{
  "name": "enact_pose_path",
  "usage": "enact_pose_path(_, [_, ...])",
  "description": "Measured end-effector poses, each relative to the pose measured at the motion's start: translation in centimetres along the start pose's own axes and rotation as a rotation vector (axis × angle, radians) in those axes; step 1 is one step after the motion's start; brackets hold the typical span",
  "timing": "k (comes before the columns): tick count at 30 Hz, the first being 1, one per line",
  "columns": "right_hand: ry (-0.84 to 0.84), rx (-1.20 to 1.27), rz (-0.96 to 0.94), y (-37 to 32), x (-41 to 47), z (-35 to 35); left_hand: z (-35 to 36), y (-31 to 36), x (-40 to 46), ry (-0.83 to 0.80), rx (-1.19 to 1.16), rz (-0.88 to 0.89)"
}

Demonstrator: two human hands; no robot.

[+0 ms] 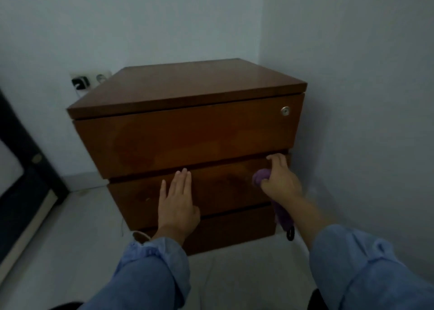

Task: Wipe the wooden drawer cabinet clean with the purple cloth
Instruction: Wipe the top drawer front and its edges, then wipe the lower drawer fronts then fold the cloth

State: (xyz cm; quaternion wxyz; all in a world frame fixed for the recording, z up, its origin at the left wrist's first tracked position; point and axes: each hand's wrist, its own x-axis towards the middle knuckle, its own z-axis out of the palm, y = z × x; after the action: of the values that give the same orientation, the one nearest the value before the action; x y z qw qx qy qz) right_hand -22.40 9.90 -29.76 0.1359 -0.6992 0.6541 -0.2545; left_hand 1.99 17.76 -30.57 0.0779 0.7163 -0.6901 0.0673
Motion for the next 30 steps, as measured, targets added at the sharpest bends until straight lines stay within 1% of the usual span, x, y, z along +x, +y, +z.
enact_pose_path(4, [-0.097, -0.113, -0.116, -1.9, -0.2, 1.5, -0.6, -3.2, -0.6, 0.019, -0.014, -0.098])
enact_pose_path(7, [-0.127, -0.161, -0.129, -3.7, -0.6, 3.2, -0.8, -5.1, -0.7, -0.004, 0.002, -0.156])
enact_pose_path(12, [-0.107, -0.230, -0.143, -4.4, -0.7, 4.3, -0.4, -6.2, -0.3, -0.015, -0.005, -0.154])
enact_pose_path(19, [-0.144, -0.289, -0.136, -5.2, 0.2, 4.3, 0.1, -5.6, 0.9, 0.108, -0.048, -0.199])
enact_pose_path(25, [-0.178, -0.362, -0.094, -6.5, 0.2, 3.2, -0.4, -5.8, 1.8, 0.093, -0.006, -0.201])
enact_pose_path(30, [-0.221, -0.375, -0.120, -7.1, 0.4, 1.9, -1.5, -5.9, 2.0, 0.054, 0.017, -0.193])
